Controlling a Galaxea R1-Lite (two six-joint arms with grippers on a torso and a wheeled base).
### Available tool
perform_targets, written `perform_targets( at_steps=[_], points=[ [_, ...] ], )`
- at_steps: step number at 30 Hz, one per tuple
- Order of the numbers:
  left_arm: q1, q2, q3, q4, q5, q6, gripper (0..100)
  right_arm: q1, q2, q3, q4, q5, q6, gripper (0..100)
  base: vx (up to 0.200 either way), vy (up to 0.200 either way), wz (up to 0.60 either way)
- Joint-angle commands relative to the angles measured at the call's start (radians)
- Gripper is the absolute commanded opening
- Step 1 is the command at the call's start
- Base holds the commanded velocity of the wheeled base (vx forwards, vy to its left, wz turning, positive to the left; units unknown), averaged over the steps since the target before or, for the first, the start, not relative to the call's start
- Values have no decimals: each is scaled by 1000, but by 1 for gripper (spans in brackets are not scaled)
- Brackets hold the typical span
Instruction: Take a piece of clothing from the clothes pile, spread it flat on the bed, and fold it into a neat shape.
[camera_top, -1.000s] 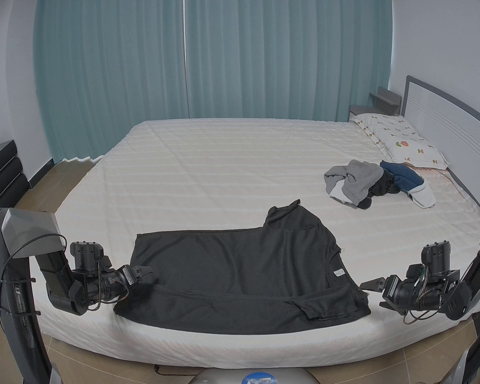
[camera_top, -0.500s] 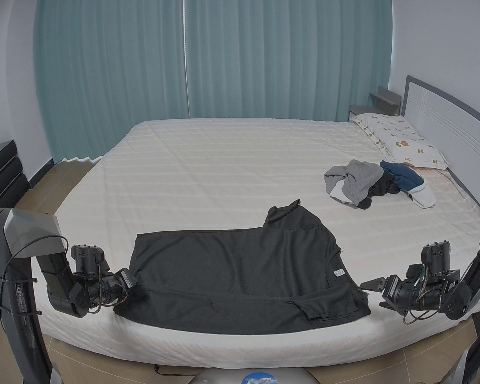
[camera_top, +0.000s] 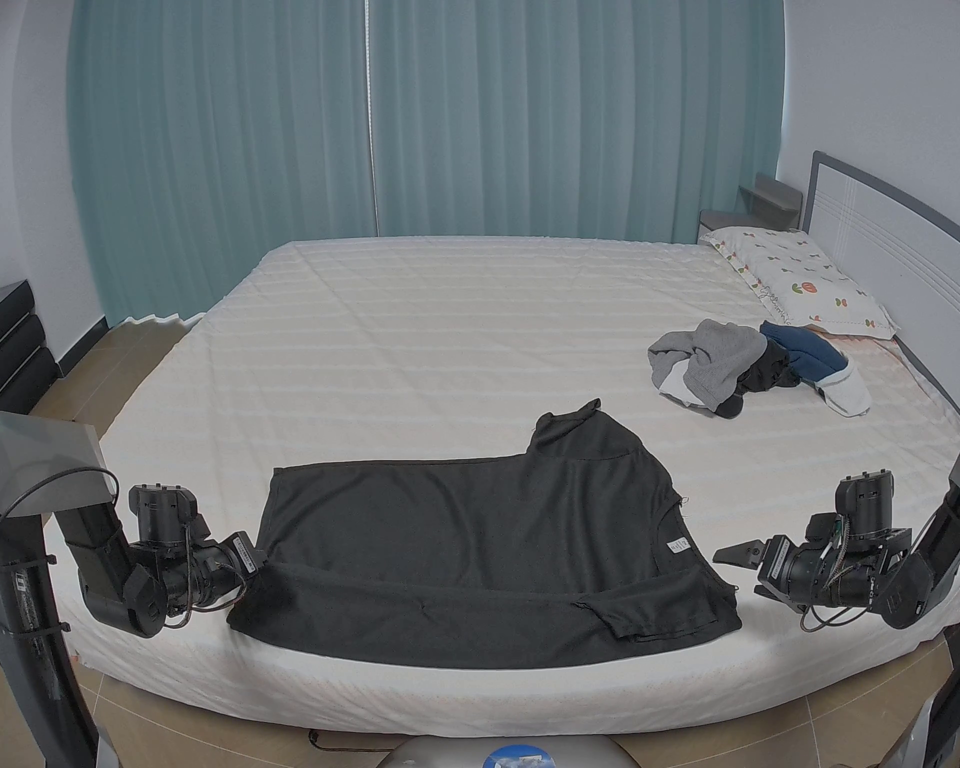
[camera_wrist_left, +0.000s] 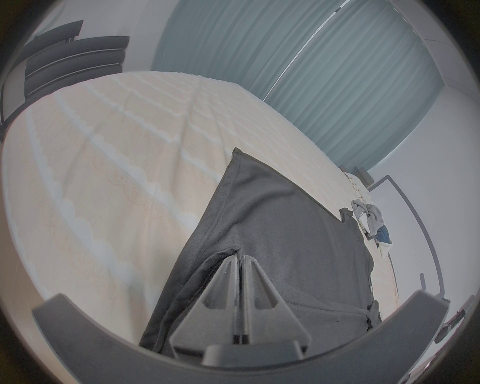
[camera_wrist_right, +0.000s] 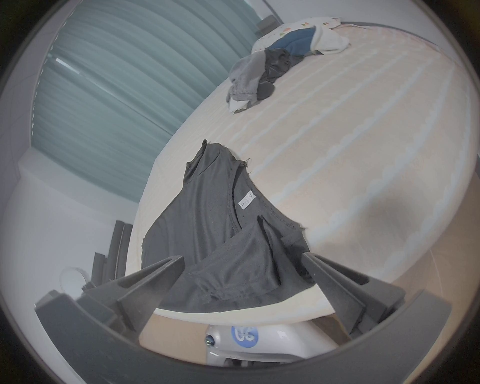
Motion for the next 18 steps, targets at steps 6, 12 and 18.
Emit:
perform_targets(
  at_steps=[6,12,18],
  points=[
    [0,-33,16,1,2,0,0,-5,216,-173,-8,5,-95,100,0,0,0],
    [0,-30,17,1,2,0,0,4,318,-237,-37,34,-159,100,0,0,0],
    [0,-29,16,1,2,0,0,7,318,-248,-107,75,-170,100,0,0,0]
  ],
)
